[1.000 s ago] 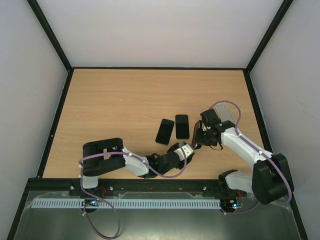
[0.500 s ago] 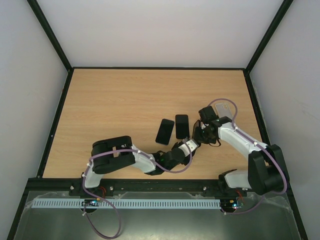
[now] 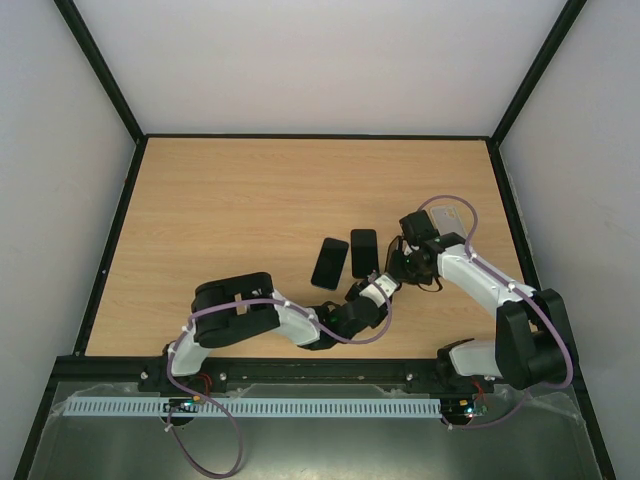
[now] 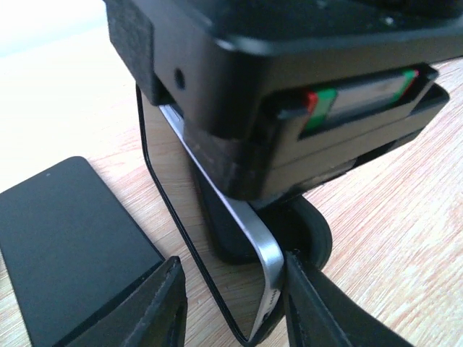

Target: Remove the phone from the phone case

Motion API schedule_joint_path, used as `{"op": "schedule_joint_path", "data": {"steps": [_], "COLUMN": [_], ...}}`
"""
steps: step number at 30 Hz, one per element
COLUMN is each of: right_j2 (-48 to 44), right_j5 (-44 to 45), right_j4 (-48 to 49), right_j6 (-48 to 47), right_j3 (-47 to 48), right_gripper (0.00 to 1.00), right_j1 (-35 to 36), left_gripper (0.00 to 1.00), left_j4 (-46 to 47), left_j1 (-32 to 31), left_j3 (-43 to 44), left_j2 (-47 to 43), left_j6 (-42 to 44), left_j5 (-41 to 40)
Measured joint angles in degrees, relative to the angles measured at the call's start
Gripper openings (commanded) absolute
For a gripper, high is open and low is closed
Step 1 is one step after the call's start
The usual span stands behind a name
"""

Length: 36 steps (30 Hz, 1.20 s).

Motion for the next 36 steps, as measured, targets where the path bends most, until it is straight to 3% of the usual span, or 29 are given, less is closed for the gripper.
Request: {"op": "schedule_joint_path", "data": {"steps": [13,18,36], "right_j2": [-0.1,-0.3,-2.3], "right_j5": [-3.8,-5.3,-10.1], "right_j4": [1.2,0.9,-0.3], "right_j6": [0.8,0.0,-2.4], "right_j3": [0.4,1.2,1.7], "right_gripper": [0.02,0.02,0.02], "right_j1": [-1.8,-1.9,-1.7], "left_gripper": [0.25,0.38,0.10], "left_j4": [2.3,3.4,10.2], "left_j1": [-0.9,-0.9,-0.5], "left_j3": [0.6,0.4,-4.9], "left_j2": [1.6,1.6,-0.7], "left_j6": [-2.7,-3.4,-3.9], "left_j5": [-5.7,-7.7,-7.3]}}
